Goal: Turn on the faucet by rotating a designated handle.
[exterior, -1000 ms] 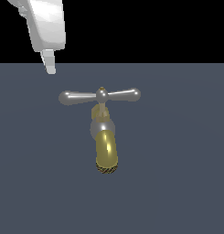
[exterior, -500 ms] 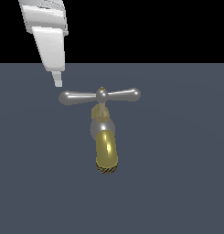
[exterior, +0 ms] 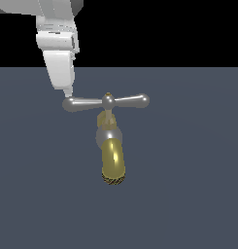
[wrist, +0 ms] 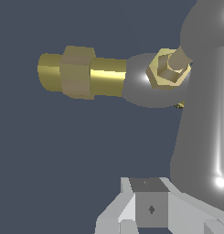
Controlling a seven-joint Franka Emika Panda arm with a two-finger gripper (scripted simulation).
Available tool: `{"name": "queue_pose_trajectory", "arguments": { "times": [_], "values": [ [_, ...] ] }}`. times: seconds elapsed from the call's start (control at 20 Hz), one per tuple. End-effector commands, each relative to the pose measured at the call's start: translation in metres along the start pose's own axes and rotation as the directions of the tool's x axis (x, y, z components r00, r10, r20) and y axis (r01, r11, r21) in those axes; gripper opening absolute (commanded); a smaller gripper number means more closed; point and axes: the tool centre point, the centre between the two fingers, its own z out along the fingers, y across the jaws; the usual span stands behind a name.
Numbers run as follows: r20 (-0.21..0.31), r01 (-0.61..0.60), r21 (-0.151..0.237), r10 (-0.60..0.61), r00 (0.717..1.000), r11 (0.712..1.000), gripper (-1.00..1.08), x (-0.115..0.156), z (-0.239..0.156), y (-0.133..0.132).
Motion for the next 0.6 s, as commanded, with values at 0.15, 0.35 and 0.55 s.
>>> {"name": "queue_pose_trajectory", "arguments": {
  "times": [0.15, 0.35, 0.55],
  "values": [
    [-0.001, -0.049, -0.001, 0.049, 0.999, 0.999, -1.00, 0.0050, 0.0096, -0.0090],
    [-0.001, -0.064, -0.002, 0.064, 0.998, 0.998, -1.00, 0.0067, 0.0123, -0.0118],
    [-0.001, -0.065, -0.002, 0.065, 0.998, 0.998, -1.00, 0.0068, 0.0124, -0.0121]
  ]
}}
